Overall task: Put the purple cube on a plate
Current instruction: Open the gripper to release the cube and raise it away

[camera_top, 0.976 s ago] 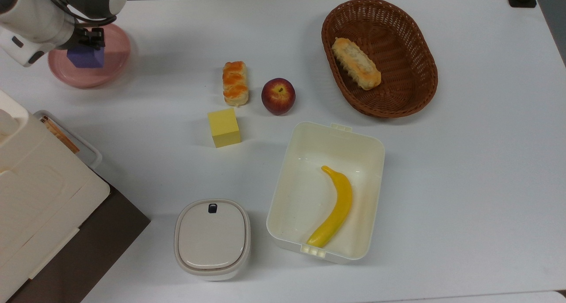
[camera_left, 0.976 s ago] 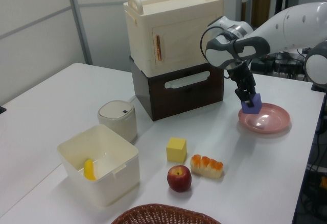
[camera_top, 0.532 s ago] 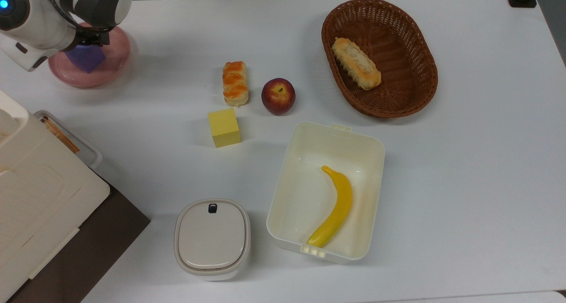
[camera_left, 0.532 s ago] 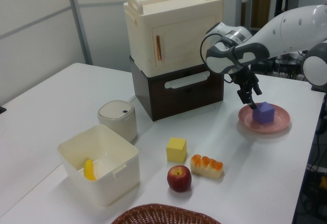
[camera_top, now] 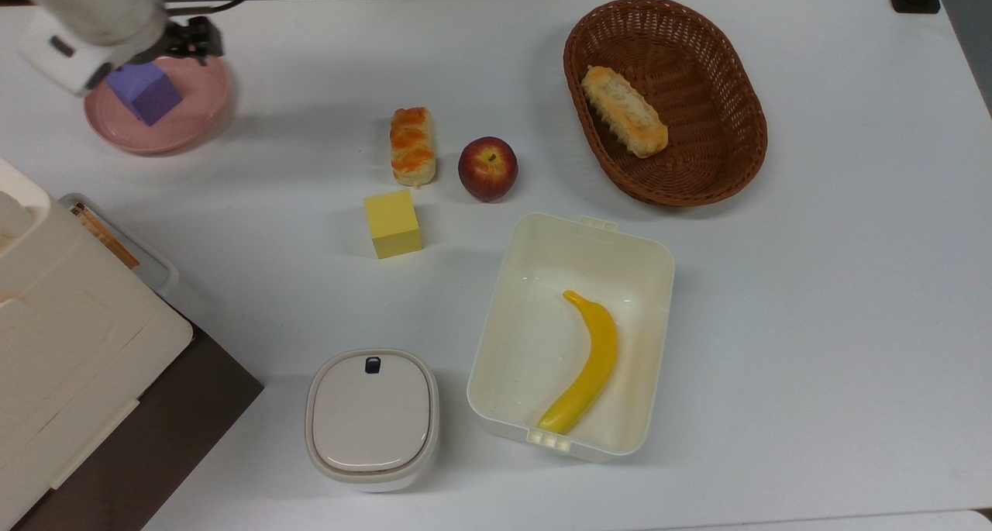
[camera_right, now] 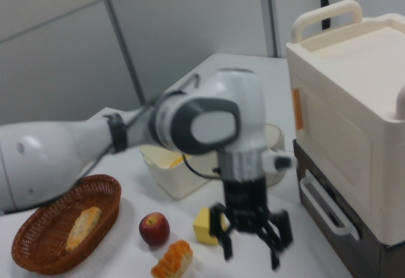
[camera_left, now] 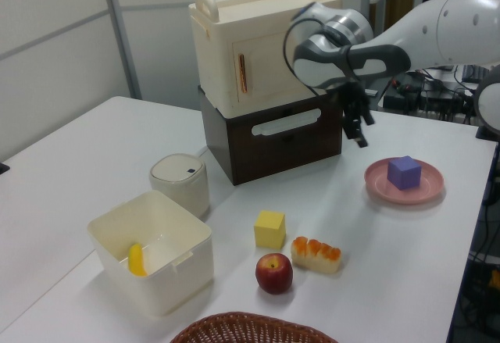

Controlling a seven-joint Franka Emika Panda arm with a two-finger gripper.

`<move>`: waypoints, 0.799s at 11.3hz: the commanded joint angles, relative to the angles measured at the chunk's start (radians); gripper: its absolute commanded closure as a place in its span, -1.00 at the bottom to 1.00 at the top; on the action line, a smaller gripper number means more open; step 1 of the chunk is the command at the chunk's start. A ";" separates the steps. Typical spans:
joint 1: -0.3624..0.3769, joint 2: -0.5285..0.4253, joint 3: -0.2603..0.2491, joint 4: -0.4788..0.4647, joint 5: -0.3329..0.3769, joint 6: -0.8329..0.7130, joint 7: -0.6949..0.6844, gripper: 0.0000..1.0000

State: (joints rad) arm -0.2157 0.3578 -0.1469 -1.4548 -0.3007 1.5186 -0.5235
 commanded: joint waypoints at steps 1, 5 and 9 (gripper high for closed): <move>0.113 -0.094 -0.005 0.008 0.060 -0.023 0.006 -1.00; 0.199 -0.111 -0.005 0.073 0.164 -0.026 0.140 -1.00; 0.223 -0.122 -0.005 0.070 0.291 0.001 0.264 -1.00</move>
State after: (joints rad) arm -0.0047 0.2555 -0.1433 -1.3707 -0.0764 1.5094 -0.3362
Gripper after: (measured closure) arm 0.000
